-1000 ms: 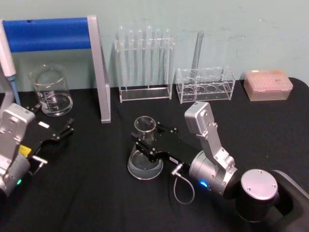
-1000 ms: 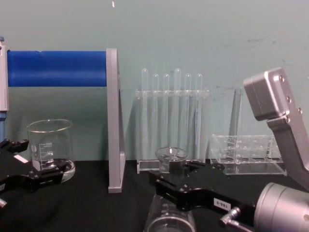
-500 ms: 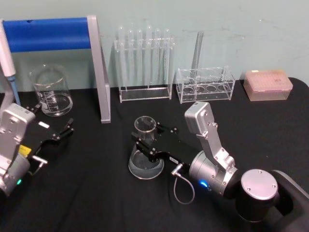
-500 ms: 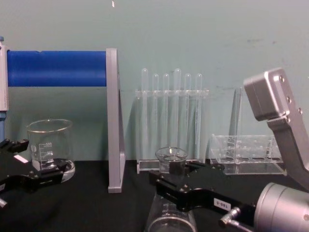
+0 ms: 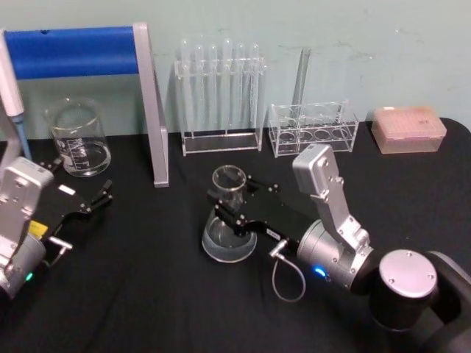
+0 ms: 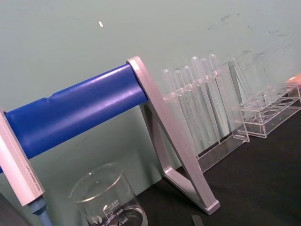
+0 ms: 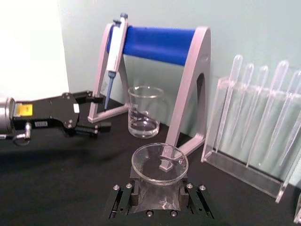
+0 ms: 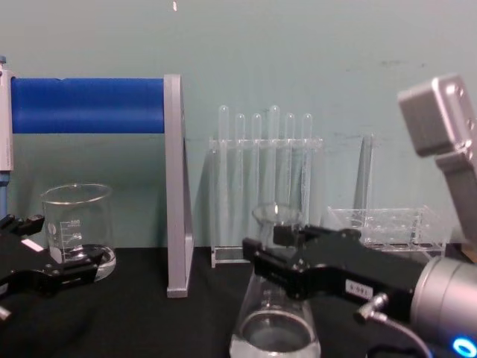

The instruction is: Grasp the erlenmeyer flask with one hand, shake it three times, then place it back.

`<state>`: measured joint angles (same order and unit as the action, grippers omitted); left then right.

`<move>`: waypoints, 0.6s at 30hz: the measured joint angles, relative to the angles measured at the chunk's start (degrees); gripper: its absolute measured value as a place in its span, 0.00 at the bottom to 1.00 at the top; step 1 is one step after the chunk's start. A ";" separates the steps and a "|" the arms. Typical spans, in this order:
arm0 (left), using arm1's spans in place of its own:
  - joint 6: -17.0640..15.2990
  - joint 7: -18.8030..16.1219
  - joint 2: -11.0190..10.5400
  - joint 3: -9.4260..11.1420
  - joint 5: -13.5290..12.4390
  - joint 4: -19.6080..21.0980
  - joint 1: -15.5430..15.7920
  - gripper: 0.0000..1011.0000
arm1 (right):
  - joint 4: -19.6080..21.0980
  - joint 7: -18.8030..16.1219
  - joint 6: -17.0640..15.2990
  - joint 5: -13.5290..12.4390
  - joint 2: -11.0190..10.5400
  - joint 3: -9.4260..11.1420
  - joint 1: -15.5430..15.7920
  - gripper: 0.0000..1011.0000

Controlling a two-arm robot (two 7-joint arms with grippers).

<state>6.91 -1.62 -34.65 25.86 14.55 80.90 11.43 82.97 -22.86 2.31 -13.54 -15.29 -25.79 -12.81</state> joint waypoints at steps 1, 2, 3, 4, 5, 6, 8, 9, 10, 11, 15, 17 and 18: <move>0.00 0.00 0.00 0.00 0.00 0.00 0.00 0.99 | 0.42 -0.05 -0.18 -0.08 -0.09 0.10 0.04 0.45; 0.00 0.00 0.00 0.00 0.00 0.00 0.00 0.99 | 0.86 -0.08 -0.40 -0.18 -0.20 0.20 0.07 0.45; 0.00 0.00 0.00 0.00 0.00 0.00 0.00 0.99 | 1.34 -0.09 -0.63 -0.26 -0.30 0.32 0.10 0.45; 0.00 0.00 0.00 0.00 0.00 0.01 0.00 0.99 | 2.24 -0.04 -1.13 -0.42 -0.50 0.54 0.14 0.45; 0.00 0.00 0.00 0.00 0.00 0.00 0.00 0.99 | 2.72 -0.01 -1.35 -0.47 -0.59 0.65 0.17 0.45; 0.00 0.00 0.00 0.00 0.00 0.00 0.00 0.99 | 3.13 0.04 -1.54 -0.55 -0.68 0.77 0.20 0.45; 0.00 0.00 0.00 0.00 0.00 0.00 0.00 0.99 | 4.25 0.25 -2.00 -0.81 -0.96 1.22 0.27 0.45; 0.00 0.00 0.00 0.00 0.00 0.00 0.00 0.99 | 4.99 0.43 -2.22 -1.01 -1.13 1.56 0.27 0.45; 0.00 0.00 0.00 0.00 0.00 0.00 0.00 0.99 | 5.26 0.53 -2.36 -1.11 -1.21 1.69 0.28 0.45; 0.00 0.00 0.00 0.00 0.00 0.00 0.00 0.99 | 5.55 0.62 -2.49 -1.18 -1.29 1.83 0.28 0.45; 0.00 0.00 0.00 0.00 0.00 0.00 0.00 0.99 | 6.72 0.92 -2.86 -1.61 -1.80 2.60 0.26 0.45; 0.00 0.00 0.00 0.00 0.00 0.00 0.00 0.99 | 6.98 0.98 -2.91 -1.75 -1.96 2.80 0.27 0.45; 0.00 0.00 0.00 0.00 0.00 0.00 0.00 0.99 | 7.10 1.00 -2.94 -1.83 -2.03 2.91 0.27 0.45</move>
<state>6.91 -1.62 -34.65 25.86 14.55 80.90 11.43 90.07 -21.85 -0.62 -15.37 -17.32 -22.89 -12.54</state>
